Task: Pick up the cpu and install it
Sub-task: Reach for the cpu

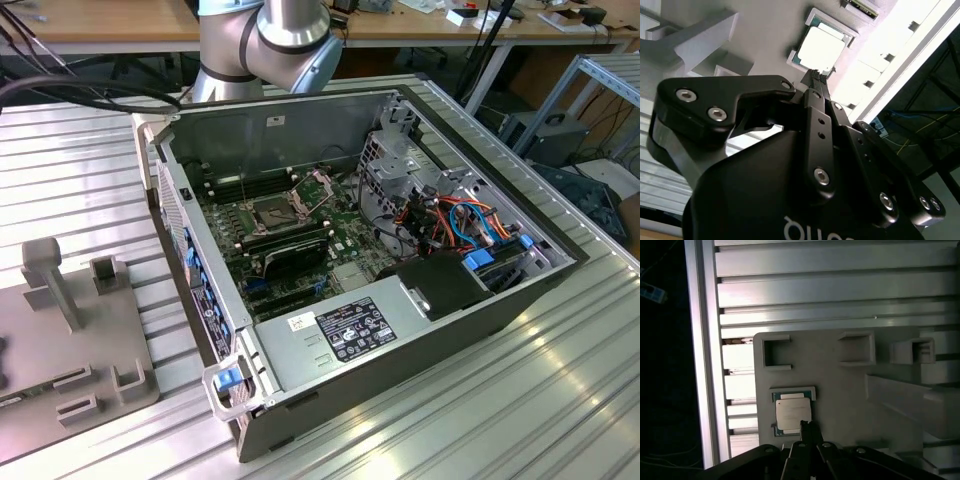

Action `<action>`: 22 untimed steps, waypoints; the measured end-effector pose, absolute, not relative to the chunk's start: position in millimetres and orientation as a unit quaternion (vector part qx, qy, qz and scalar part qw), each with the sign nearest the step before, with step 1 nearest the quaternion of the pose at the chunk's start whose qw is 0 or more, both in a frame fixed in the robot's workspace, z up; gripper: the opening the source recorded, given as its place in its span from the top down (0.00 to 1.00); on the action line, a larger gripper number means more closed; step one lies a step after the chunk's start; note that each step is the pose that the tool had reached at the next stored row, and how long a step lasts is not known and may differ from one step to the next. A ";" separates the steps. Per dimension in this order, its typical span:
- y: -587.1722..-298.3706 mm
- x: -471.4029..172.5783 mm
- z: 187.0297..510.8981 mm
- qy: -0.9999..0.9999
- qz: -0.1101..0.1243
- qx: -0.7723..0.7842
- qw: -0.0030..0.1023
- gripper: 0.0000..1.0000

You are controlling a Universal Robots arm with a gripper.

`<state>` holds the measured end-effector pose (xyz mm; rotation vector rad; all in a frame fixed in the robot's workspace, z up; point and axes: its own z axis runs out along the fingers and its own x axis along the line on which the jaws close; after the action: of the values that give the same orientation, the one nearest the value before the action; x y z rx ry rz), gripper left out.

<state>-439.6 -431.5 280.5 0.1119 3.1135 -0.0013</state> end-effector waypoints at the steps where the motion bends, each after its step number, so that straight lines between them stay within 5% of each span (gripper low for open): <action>1: -431.7 -440.9 278.7 0.999 0.000 0.036 0.013 0.89; 22: -437.5 -446.0 264.2 0.999 0.000 0.036 0.013 0.89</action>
<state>-446.0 -437.5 264.2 0.1110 3.1138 -0.0015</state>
